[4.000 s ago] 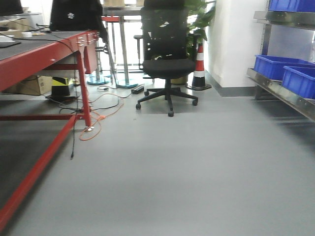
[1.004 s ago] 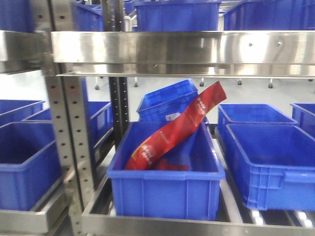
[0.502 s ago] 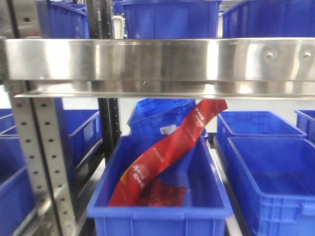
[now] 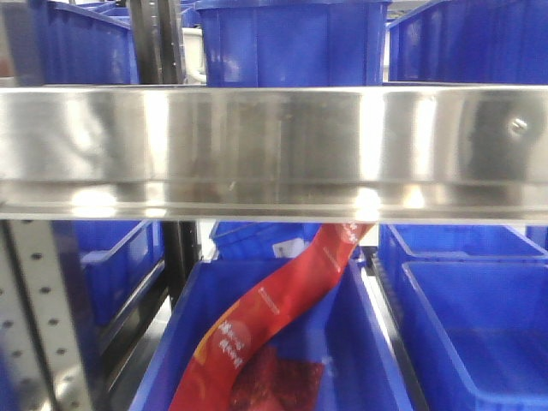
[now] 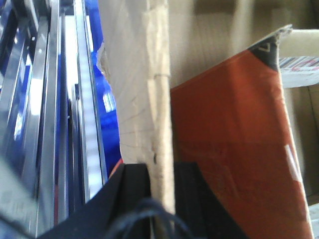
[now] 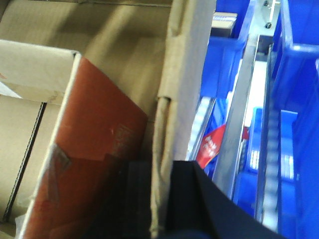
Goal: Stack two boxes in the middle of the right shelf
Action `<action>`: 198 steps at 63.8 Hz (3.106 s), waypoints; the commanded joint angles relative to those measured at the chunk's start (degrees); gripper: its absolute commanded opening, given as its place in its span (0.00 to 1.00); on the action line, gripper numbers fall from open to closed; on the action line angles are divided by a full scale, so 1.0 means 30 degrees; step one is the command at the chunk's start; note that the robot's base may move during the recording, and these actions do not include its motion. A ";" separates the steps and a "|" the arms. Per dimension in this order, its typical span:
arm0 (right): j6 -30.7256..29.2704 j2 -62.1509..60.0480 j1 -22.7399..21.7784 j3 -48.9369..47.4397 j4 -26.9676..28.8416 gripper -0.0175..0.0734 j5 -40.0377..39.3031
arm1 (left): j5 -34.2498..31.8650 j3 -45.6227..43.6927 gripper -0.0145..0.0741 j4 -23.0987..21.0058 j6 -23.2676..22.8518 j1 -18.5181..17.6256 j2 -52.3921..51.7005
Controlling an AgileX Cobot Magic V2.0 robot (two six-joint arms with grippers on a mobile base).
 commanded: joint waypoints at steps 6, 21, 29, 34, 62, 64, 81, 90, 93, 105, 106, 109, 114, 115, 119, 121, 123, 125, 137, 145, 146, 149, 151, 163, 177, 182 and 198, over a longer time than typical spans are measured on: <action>-0.0347 -0.0272 -0.0182 -0.0183 -0.0706 0.02 -0.0952 | -0.0723 -0.0215 0.04 0.0953 -0.0013 0.0108 -0.0284; -0.0347 -0.0272 -0.0182 -0.0183 -0.0706 0.02 -0.0952 | -0.0723 -0.0215 0.04 0.0987 -0.0013 0.0108 -0.0284; -0.0347 -0.0272 -0.0182 -0.0183 -0.0706 0.02 -0.0952 | -0.0723 -0.0215 0.04 0.0987 -0.0013 0.0108 -0.0284; -0.0347 -0.0272 -0.0182 -0.0183 -0.0706 0.02 -0.0952 | -0.0723 -0.0215 0.04 0.0987 -0.0013 0.0108 -0.0284; -0.0347 -0.0272 -0.0182 -0.0183 -0.0706 0.02 -0.0952 | -0.0723 -0.0215 0.04 0.0987 -0.0013 0.0108 -0.0284; -0.0347 -0.0272 -0.0182 -0.0183 -0.0706 0.02 -0.0952 | -0.0723 -0.0215 0.04 0.0987 -0.0013 0.0108 -0.0284; -0.0347 -0.0272 -0.0182 -0.0183 -0.0706 0.02 -0.0952 | -0.0723 -0.0215 0.04 0.0987 -0.0013 0.0108 -0.0284; -0.0347 -0.0272 -0.0182 -0.0183 -0.0706 0.02 -0.0952 | -0.0723 -0.0215 0.04 0.0987 -0.0013 0.0108 -0.0284; -0.0347 -0.0272 -0.0182 -0.0183 -0.0706 0.02 -0.0952 | -0.0723 -0.0215 0.04 0.0987 -0.0013 0.0108 -0.0284; -0.0347 -0.0272 -0.0182 -0.0183 -0.0706 0.02 -0.0952 | -0.0723 -0.0215 0.04 0.0987 -0.0013 0.0108 -0.0284; -0.0347 -0.0272 -0.0182 -0.0183 -0.0706 0.02 -0.0952 | -0.0800 -0.0215 0.04 0.0987 -0.0013 0.0108 -0.0284; -0.0347 -0.0272 -0.0182 -0.0183 -0.0706 0.02 -0.0952 | -0.1109 -0.0215 0.04 0.0987 -0.0013 0.0108 -0.0284; -0.0347 -0.0272 -0.0182 -0.0183 -0.0706 0.02 -0.1065 | -0.1466 -0.0215 0.04 0.0987 -0.0013 0.0108 -0.0284; -0.0347 -0.0237 -0.0182 -0.0183 -0.0706 0.02 -0.1148 | -0.1495 -0.0215 0.04 0.0987 -0.0013 0.0108 -0.0284; -0.0347 -0.0237 -0.0182 -0.0183 -0.0706 0.02 -0.1344 | -0.1385 -0.0215 0.04 0.0987 -0.0013 0.0108 -0.0284; -0.0347 -0.0237 -0.0182 -0.0183 -0.0683 0.02 -0.1105 | -0.1194 -0.0215 0.04 0.0987 -0.0013 0.0108 -0.0284; -0.0347 -0.0237 -0.0182 -0.0183 -0.0580 0.02 -0.0795 | -0.0836 -0.0215 0.04 0.0987 -0.0013 0.0108 -0.0201; -0.0347 -0.0192 -0.0182 -0.0183 -0.0440 0.02 -0.0433 | -0.0419 -0.0215 0.04 0.0987 -0.0013 0.0108 -0.0057; -0.0347 0.0701 -0.0182 -0.0143 -0.0356 0.02 0.2071 | -0.0419 0.0905 0.04 0.1390 -0.0013 0.0108 0.1022; -0.0347 0.1670 -0.0182 -0.0015 -0.0187 0.02 0.3044 | -0.0419 0.2165 0.04 0.1848 -0.0013 0.0108 0.1614; -0.0347 0.1851 -0.0182 0.0037 -0.0187 0.02 0.3047 | -0.0419 0.2397 0.04 0.1940 -0.0013 0.0108 0.1652; -0.0347 0.2204 -0.0182 0.0225 -0.0146 0.02 0.3047 | -0.0419 0.2838 0.04 0.2143 -0.0013 0.0108 0.1897; -0.0347 0.2427 -0.0182 0.0407 -0.0146 0.02 0.3084 | -0.0419 0.3198 0.04 0.2367 -0.0013 0.0108 0.2074; -0.0347 0.3897 -0.0182 0.0861 -0.0146 0.03 0.3082 | -0.0419 0.4365 0.04 0.3000 -0.0013 0.0108 0.2880; -0.0309 0.4400 -0.0182 0.0861 -0.0146 0.30 0.3012 | -0.0419 0.4397 0.15 0.3048 -0.0013 0.0108 0.3343; -0.0309 0.4400 -0.0182 0.0861 -0.0146 0.47 0.2969 | -0.0419 0.4397 0.31 0.3007 -0.0013 0.0108 0.3343; -0.0309 0.4137 -0.0182 0.0861 -0.0146 0.79 0.2840 | -0.0419 0.4397 0.82 0.3007 -0.0013 0.0108 0.3094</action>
